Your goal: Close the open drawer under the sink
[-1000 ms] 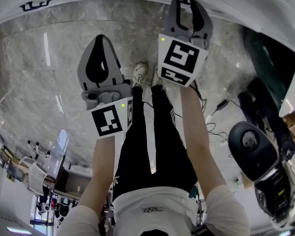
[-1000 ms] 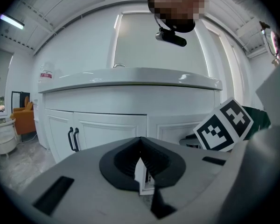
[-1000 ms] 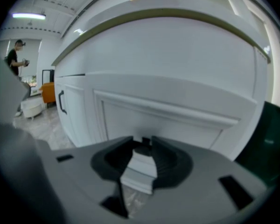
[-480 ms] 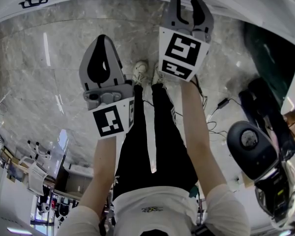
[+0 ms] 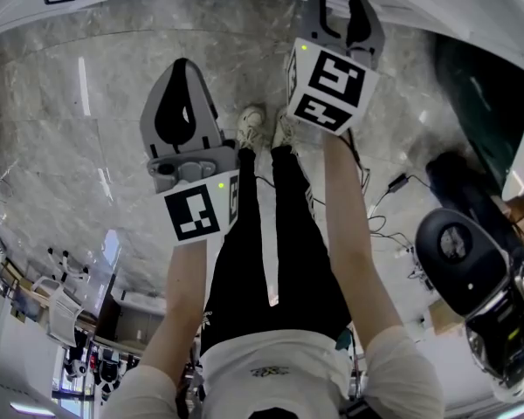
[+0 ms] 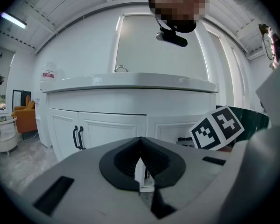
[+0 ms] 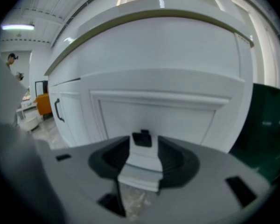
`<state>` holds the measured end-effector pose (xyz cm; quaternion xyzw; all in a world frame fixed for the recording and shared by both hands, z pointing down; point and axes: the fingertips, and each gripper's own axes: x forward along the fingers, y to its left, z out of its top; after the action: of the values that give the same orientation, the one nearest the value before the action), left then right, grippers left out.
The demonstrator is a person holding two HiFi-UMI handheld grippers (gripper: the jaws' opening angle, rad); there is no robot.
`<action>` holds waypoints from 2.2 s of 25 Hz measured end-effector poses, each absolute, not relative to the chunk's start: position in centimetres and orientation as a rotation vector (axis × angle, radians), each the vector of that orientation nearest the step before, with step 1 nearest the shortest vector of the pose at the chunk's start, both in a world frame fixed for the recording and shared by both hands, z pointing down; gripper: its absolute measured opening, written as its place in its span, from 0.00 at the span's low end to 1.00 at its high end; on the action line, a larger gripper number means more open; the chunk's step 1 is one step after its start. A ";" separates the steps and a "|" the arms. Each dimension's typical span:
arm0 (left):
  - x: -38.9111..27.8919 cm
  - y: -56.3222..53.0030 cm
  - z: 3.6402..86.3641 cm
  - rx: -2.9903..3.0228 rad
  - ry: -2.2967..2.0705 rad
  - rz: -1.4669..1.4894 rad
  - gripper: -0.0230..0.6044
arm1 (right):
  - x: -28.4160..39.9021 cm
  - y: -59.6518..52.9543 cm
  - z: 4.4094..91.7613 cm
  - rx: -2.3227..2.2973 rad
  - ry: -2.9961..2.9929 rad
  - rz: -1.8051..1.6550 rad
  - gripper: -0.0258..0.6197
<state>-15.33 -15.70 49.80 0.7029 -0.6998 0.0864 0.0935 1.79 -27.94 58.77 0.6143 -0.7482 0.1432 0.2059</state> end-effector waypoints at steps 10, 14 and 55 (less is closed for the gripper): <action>-14.7 -13.6 46.9 2.138 -2.075 0.209 0.07 | 2.2 -24.2 56.2 1.725 -2.087 0.367 0.34; -14.2 -11.9 41.7 2.146 -2.066 0.181 0.07 | 3.0 -21.2 50.7 1.739 -2.082 0.399 0.34; -8.1 -10.4 9.4 2.452 -2.055 -0.239 0.07 | 7.9 -9.7 13.7 1.930 -2.308 -0.058 0.09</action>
<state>-8.14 -10.41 9.42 0.7639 -0.6401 -0.0745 -0.0333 7.93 -9.75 13.73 0.6399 -0.7654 -0.0191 0.0661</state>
